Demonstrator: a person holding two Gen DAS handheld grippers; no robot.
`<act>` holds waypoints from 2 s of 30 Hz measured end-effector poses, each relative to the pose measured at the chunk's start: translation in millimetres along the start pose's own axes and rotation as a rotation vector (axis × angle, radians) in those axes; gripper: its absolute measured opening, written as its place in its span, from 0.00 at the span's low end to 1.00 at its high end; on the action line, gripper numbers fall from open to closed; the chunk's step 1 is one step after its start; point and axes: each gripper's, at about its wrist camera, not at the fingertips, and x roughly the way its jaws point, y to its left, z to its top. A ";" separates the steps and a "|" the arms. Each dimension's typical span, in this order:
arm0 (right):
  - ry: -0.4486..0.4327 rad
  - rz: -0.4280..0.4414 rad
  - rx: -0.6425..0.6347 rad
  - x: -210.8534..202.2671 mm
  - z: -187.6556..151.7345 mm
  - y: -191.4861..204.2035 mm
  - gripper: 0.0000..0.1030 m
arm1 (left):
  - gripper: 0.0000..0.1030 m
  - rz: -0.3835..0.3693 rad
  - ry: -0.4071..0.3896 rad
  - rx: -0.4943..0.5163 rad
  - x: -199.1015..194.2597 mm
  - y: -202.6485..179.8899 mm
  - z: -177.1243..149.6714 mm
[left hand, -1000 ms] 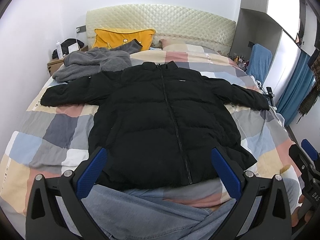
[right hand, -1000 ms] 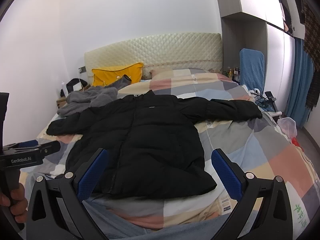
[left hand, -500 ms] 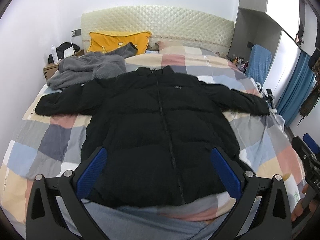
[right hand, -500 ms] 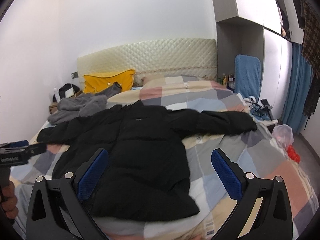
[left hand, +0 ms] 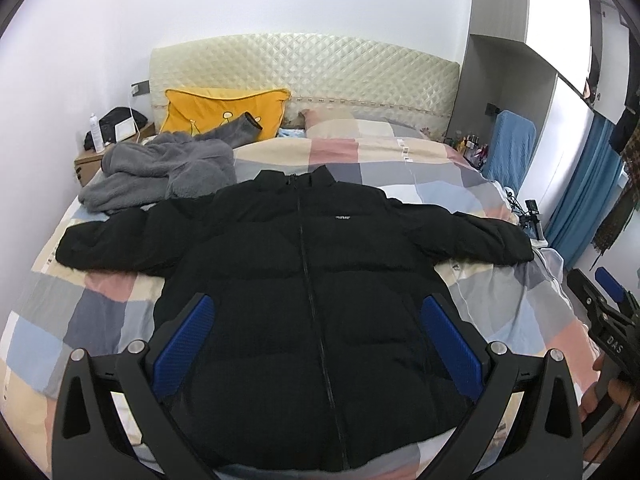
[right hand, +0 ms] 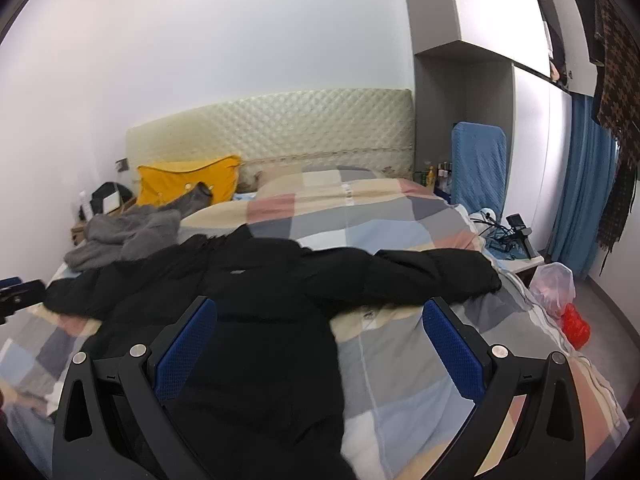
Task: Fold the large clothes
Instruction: 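Move the right tool to the jacket sleeve cuff and grasp it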
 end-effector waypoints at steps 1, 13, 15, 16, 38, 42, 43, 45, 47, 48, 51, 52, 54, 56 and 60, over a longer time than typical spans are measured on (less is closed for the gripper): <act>-0.005 -0.007 0.008 5.5 2.1 -3.7 1.00 | 1.00 -0.006 -0.007 0.003 3.3 -1.8 4.0; -0.045 -0.150 0.097 114.5 7.4 -75.3 1.00 | 1.00 -0.046 -0.061 0.017 57.1 -3.4 27.0; -0.015 -0.160 0.126 132.8 -0.4 -90.4 1.00 | 1.00 -0.020 -0.065 0.030 69.5 1.5 21.2; 0.009 -0.156 0.153 144.1 -4.2 -100.5 1.00 | 1.00 -0.015 -0.063 0.037 74.5 2.8 19.6; 0.162 -0.165 0.608 300.4 -90.2 -302.0 1.00 | 1.00 0.044 0.125 -0.055 169.5 62.4 -35.4; 0.141 -0.037 0.738 327.5 -98.5 -328.8 1.00 | 1.00 0.054 0.127 -0.049 176.8 61.2 -32.2; 0.126 -0.033 0.733 332.9 -96.2 -332.7 1.00 | 1.00 0.065 0.121 -0.046 178.9 61.3 -31.0; 0.100 -0.036 0.736 342.3 -91.1 -338.3 1.00 | 1.00 0.083 0.112 -0.045 182.5 63.8 -29.3; 0.048 -0.045 0.748 350.8 -82.5 -344.3 1.00 | 1.00 0.108 0.108 -0.043 189.8 66.4 -28.0; 0.028 -0.053 0.745 353.1 -78.6 -345.6 1.00 | 1.00 0.118 0.109 -0.044 194.0 68.0 -27.4; 0.012 -0.116 0.749 364.3 -68.6 -353.2 0.74 | 1.00 0.123 0.099 -0.040 207.0 73.1 -27.4; 0.017 -0.133 0.759 367.1 -66.7 -356.3 0.64 | 1.00 0.140 0.081 -0.032 212.1 75.1 -29.3; 0.012 -0.146 0.784 365.3 -67.0 -363.1 0.32 | 1.00 0.168 0.082 -0.024 221.1 78.3 -30.9; -0.023 -0.154 0.805 356.5 -65.9 -369.9 0.17 | 1.00 0.169 0.118 -0.043 232.1 83.8 -31.0; -0.060 -0.181 0.756 339.7 -46.4 -366.9 0.07 | 1.00 0.156 0.120 -0.080 231.3 91.0 -29.4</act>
